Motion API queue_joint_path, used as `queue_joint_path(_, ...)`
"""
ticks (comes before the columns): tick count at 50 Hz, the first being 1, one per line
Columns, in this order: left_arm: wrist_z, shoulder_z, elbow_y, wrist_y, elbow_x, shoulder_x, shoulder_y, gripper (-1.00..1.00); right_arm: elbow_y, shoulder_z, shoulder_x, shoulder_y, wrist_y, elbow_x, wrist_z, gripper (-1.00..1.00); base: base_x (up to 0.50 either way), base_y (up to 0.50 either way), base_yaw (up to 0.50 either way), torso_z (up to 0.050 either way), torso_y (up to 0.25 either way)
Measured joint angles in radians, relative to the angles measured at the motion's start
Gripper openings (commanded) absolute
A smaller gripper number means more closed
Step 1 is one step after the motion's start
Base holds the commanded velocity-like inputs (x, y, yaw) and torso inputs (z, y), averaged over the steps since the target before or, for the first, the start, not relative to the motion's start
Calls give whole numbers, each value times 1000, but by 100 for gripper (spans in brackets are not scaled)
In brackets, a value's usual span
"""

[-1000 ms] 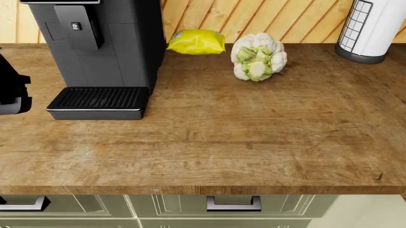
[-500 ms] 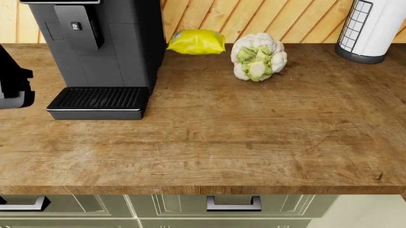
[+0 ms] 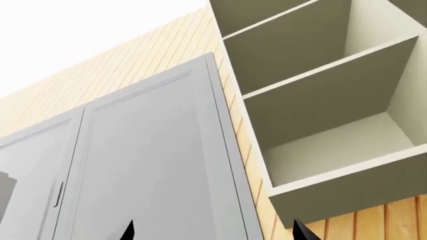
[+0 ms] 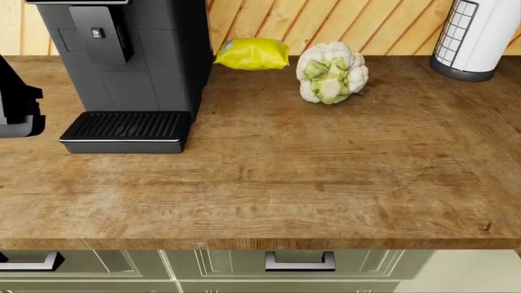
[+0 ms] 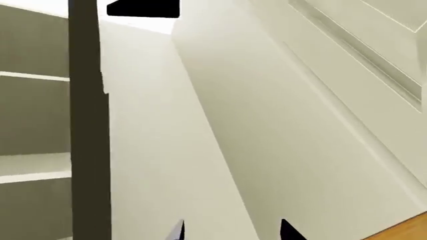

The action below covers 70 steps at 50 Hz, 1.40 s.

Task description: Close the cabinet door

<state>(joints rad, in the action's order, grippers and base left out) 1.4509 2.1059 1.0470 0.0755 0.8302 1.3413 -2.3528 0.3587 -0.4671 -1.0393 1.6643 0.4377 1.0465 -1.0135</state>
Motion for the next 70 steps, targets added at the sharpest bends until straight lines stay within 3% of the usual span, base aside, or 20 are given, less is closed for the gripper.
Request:
queue_joint_path(14, -3, 14, 0, -9, -13, 11, 0, 100, -1, -42, 130, 57, 92, -100, -163, 100, 10, 0, 8, 10, 0)
queue_joint_path(33, -3, 27, 0, -17, -23, 18, 0, 100, -44, -24, 271, 113, 104, -48, -412, 100, 8, -1, 6, 7, 0)
queue_joint_path(51, -8, 35, 0, -25, -31, 32, 1, 100, -56, 76, 379, 150, 91, 151, -557, 100, 8, 0, 8, 3, 0)
queue_joint_path(70, -14, 33, 0, -30, -33, 42, 0, 100, 16, 92, 499, 151, 126, 426, -554, 100, 8, 2, 10, 4, 0)
